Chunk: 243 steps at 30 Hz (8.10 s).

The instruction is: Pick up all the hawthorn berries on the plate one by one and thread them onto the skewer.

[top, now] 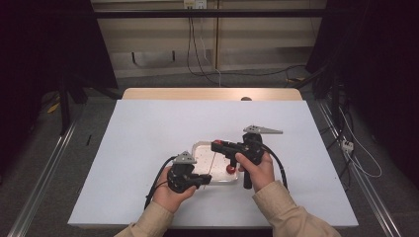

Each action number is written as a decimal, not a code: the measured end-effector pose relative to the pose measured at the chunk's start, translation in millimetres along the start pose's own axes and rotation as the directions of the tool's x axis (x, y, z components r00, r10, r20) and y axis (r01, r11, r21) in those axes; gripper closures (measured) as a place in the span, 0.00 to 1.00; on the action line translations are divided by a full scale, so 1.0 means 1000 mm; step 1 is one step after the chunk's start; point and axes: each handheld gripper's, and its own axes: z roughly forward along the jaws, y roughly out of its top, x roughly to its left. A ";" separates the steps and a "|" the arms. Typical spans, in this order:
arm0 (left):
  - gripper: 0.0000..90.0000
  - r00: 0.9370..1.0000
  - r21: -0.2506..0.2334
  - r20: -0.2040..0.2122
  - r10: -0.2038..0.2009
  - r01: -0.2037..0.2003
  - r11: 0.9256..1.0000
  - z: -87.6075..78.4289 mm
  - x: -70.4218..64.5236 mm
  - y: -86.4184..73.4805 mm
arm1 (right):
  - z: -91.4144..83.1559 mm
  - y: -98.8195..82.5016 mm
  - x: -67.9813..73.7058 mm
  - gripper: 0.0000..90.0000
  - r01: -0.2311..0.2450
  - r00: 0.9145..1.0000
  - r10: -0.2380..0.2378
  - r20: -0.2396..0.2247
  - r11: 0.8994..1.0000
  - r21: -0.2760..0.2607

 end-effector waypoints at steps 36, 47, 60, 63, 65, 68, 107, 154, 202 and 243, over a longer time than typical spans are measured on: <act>1.00 1.000 -0.012 0.002 0.013 -0.013 1.000 -0.005 -0.007 0.002 | 0.001 0.012 0.005 0.81 -0.025 1.000 0.025 0.000 1.000 0.006; 1.00 0.998 -0.088 -0.030 -0.055 0.052 0.995 -0.019 0.000 0.012 | 0.022 -0.017 0.019 0.81 0.034 0.999 -0.028 -0.044 0.990 0.139; 1.00 0.993 -0.111 -0.039 -0.114 0.109 0.988 -0.025 0.014 0.005 | 0.018 -0.004 0.012 0.53 0.017 0.999 -0.016 -0.040 0.999 0.032; 1.00 0.992 -0.101 -0.049 -0.113 0.107 0.989 -0.025 0.015 0.004 | 0.014 -0.003 0.009 0.47 0.029 0.999 -0.028 -0.027 0.999 0.016; 1.00 0.993 -0.097 -0.050 -0.111 0.106 0.990 -0.025 0.015 0.003 | 0.011 -0.002 0.007 0.41 0.038 0.999 -0.038 -0.016 0.999 0.013; 0.99 0.992 -0.103 -0.052 -0.112 0.106 0.989 -0.026 0.016 0.002 | 0.007 -0.001 0.003 0.30 0.040 0.999 -0.040 0.013 0.999 0.014; 0.99 0.994 -0.105 -0.037 -0.107 0.103 0.989 -0.030 0.023 0.000 | -0.009 -0.038 -0.039 0.65 0.245 0.922 -0.314 0.225 0.926 0.288; 0.99 0.995 -0.087 -0.029 -0.096 0.093 0.992 -0.028 0.019 0.001 | -0.003 -0.051 -0.043 0.80 0.094 0.977 -0.141 0.160 0.958 0.273; 0.99 0.994 -0.020 0.046 -0.103 0.104 0.994 0.007 -0.004 -0.005 | -0.006 0.016 -0.002 0.80 0.046 0.994 -0.045 0.099 0.999 -0.009; 0.99 0.996 -0.064 0.004 -0.088 0.088 0.994 0.000 -0.003 -0.005 | -0.007 0.006 -0.005 0.64 -0.018 0.997 0.020 0.068 0.999 -0.029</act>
